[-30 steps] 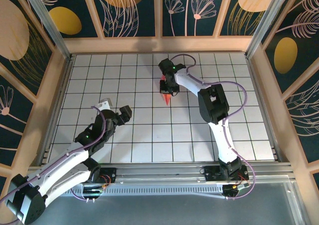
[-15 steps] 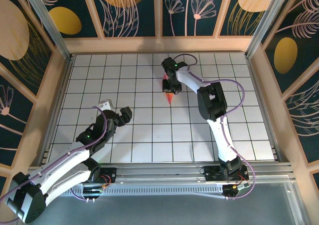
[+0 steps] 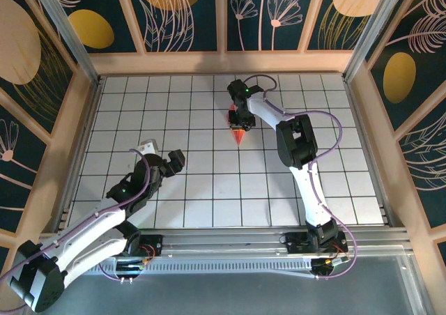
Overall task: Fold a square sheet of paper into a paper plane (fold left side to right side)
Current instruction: Place the paper plane at the center of the table.
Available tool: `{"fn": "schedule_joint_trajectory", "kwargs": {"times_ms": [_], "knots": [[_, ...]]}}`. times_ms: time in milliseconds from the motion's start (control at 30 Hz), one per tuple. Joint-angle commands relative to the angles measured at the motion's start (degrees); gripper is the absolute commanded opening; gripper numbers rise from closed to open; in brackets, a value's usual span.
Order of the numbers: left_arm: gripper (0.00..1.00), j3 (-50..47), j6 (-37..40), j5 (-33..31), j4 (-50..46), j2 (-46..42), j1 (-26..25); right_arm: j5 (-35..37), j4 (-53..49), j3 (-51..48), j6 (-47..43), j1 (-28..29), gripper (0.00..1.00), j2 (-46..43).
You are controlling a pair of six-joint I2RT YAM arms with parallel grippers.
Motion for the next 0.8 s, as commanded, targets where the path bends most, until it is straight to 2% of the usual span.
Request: {"fn": "schedule_joint_trajectory", "kwargs": {"times_ms": [0,400,767], "knots": [[0.95,0.31,0.84,0.02,-0.83,0.33,0.27,1.38,-3.16,1.01,-0.47,-0.03,0.18,1.93],[0.95,0.70,1.11,-0.37,-1.61,0.33,0.29,3.93,-4.30,1.01,0.40,0.67,0.33,0.97],[0.96,3.63,1.57,-0.64,-3.04,1.68,0.26,3.91,-4.13,1.01,0.93,0.92,0.34,-2.41]]}}
